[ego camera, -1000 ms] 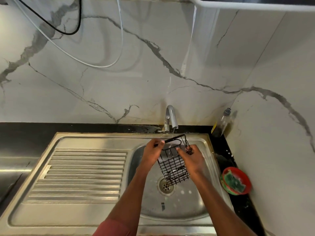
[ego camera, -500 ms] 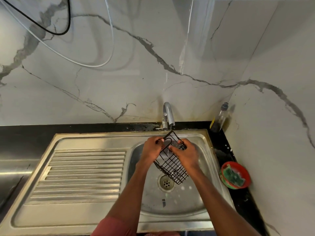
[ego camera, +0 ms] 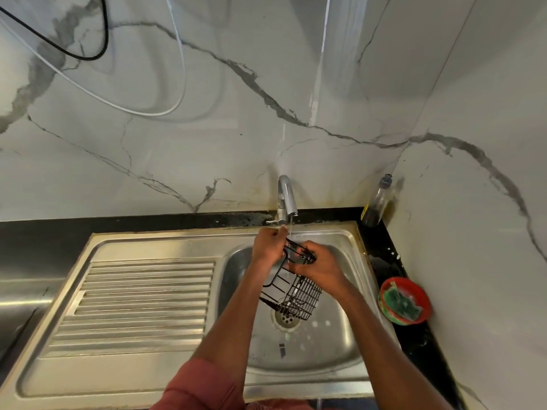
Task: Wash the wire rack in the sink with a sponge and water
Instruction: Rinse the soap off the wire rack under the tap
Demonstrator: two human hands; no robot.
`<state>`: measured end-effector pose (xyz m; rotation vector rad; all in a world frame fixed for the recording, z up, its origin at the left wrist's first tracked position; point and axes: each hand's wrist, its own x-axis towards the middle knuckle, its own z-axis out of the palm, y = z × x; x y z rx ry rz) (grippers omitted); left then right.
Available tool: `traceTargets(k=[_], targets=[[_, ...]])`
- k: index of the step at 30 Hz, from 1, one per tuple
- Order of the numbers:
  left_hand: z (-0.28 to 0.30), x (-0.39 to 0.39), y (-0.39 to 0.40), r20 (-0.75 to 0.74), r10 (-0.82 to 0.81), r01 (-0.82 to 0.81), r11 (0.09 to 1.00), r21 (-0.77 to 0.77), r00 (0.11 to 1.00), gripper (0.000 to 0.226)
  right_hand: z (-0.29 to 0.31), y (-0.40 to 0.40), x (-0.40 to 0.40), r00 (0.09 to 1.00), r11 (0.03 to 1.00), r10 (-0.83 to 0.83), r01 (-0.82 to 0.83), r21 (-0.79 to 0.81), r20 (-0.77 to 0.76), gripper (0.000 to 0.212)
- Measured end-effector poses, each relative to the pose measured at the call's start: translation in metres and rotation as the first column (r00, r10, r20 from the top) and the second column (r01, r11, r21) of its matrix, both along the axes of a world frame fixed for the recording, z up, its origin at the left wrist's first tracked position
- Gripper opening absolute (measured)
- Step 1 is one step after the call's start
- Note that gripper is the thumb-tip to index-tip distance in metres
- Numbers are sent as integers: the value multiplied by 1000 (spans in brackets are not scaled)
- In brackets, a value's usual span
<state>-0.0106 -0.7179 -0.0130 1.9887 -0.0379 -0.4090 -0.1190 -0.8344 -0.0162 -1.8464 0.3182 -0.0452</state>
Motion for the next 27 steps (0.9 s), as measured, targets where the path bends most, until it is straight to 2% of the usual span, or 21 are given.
traceTargets(k=[3,5,7,9,11,13,15,17,20,22,24,27], targets=[[1,-2,1,-40,-18,16,998,-66,999,34,2,-8,1,993,996,81,-77,47,-86,46],[2,1,0,-15,-55,55,998,-17,998,34,5,-16,0,987,988,83,-62,144,-140,39],[5,7,1,-13,-105,105,993,47,994,37,3,-22,-1,986,981,-11,43,191,-165,34],[9,14,1,-8,-154,154,984,83,988,41,-12,-28,-2,968,975,-166,190,118,-187,38],[13,21,2,-11,-189,189,978,90,982,43,-34,-33,-6,939,961,-248,270,63,-240,56],[17,29,2,-14,-206,206,976,71,978,39,-47,-32,-15,902,942,-248,309,127,-354,83],[18,36,6,4,-191,191,981,30,982,28,-46,-26,-24,858,901,-216,360,244,-466,101],[17,38,9,18,-171,171,985,-13,985,20,-47,-23,-25,851,874,-151,352,334,-502,108],[13,34,22,-8,-99,99,995,-28,995,32,-50,-18,-13,855,830,-120,366,421,-505,121],[9,30,34,-35,-41,39,998,-51,999,34,-50,-13,-3,846,804,-162,411,430,-507,128],[3,24,47,-78,33,-40,995,-86,996,25,-49,-11,3,840,793,-200,441,420,-504,133],[-7,12,63,-152,144,-164,979,-125,978,27,-46,-8,13,846,834,-180,401,378,-501,140]])
